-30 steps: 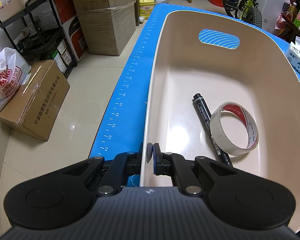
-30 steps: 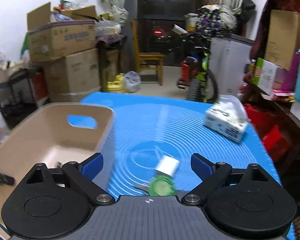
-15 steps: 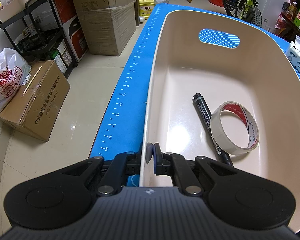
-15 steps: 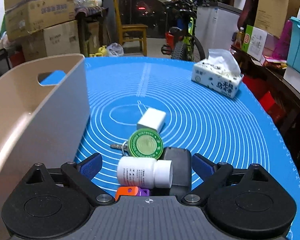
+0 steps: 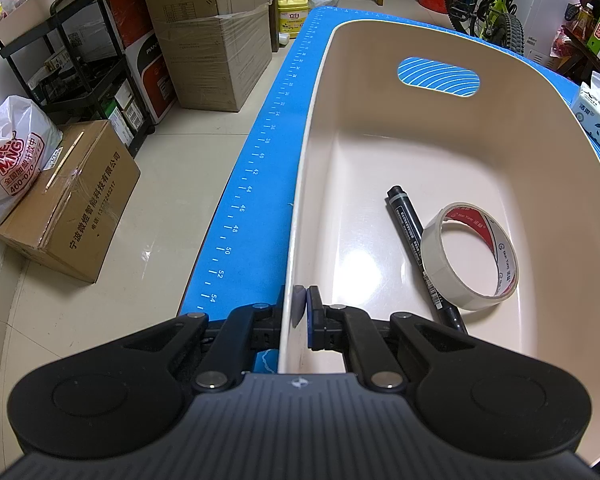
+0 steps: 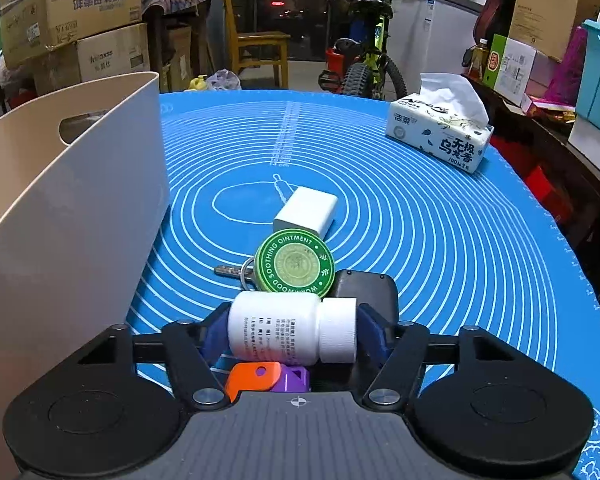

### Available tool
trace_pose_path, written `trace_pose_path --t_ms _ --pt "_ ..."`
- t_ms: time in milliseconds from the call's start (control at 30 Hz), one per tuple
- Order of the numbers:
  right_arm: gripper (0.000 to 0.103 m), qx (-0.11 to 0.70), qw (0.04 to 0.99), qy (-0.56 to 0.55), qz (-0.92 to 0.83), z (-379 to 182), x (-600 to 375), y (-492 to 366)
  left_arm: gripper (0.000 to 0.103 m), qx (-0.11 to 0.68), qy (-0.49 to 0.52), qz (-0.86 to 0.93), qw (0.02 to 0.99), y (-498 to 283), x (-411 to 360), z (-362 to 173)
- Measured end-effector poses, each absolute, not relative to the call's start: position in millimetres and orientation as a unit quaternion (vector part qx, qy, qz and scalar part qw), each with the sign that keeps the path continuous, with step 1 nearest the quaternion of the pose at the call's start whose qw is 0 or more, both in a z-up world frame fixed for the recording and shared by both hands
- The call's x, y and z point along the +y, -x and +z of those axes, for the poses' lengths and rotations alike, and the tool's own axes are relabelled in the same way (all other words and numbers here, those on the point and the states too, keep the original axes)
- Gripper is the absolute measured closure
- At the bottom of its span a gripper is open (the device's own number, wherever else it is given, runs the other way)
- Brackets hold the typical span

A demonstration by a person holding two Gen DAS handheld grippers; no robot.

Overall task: Organize rigid objects
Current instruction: 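Return the right gripper to the table and grasp the white pill bottle, then carry the pill bottle into the basket and open the right gripper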

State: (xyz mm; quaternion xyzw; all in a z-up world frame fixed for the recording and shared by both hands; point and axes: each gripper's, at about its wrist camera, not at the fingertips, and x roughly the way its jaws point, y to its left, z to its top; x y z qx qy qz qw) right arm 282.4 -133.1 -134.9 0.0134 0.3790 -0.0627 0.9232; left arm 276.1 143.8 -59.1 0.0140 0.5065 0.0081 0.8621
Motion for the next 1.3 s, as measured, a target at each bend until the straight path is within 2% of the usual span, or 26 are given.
trace_pose_path --t_ms 300,767,1067,1300 --pt "0.035 0.34 0.938 -0.022 -0.067 -110 -135 -272 0.095 0.507 -0.014 0.008 0.862 -276 144 -59" --pt "0.035 0.251 0.968 -0.019 -0.012 -26 -104 -270 0.095 0.507 -0.014 0.008 0.862 -276 143 -59" --pt "0.035 0.254 0.966 0.009 0.055 -7 -59 -291 0.095 0.507 -0.015 0.009 0.862 -276 143 -59" --pt "0.035 0.313 0.941 0.069 0.105 -19 -15 -313 0.095 0.507 -0.015 0.008 0.862 -276 143 -60"
